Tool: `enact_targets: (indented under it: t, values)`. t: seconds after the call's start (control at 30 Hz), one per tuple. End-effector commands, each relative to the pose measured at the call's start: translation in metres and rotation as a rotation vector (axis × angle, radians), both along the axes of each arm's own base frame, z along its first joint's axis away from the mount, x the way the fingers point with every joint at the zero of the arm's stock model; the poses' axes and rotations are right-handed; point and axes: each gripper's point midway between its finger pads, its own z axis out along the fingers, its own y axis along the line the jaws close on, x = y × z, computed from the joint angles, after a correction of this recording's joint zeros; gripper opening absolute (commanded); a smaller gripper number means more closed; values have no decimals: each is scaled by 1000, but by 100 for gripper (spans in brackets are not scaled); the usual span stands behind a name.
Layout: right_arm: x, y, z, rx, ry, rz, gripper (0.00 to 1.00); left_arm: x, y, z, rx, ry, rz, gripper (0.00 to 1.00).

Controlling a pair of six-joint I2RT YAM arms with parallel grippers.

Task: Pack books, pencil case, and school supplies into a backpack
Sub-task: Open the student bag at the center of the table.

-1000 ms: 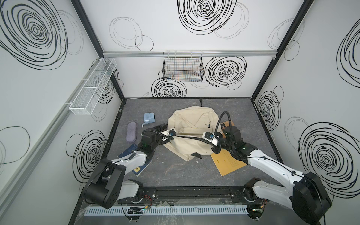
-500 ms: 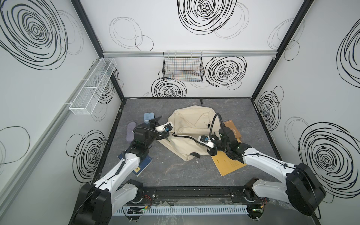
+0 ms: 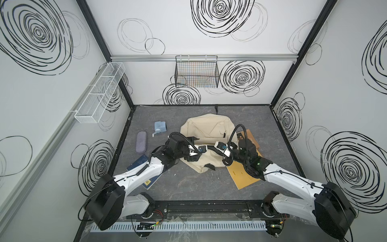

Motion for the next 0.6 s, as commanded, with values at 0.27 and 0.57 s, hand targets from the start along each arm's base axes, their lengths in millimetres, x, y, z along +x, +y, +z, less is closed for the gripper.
enact_targets:
  t: [0.27, 0.57]
  values:
    - [12, -6, 37, 37, -191, -55, 0, 40, -47, 13, -22, 62, 15, 24]
    - [2, -22, 30, 182, -94, -187, 46, 61, -37, 66, -288, -17, 191, 0]
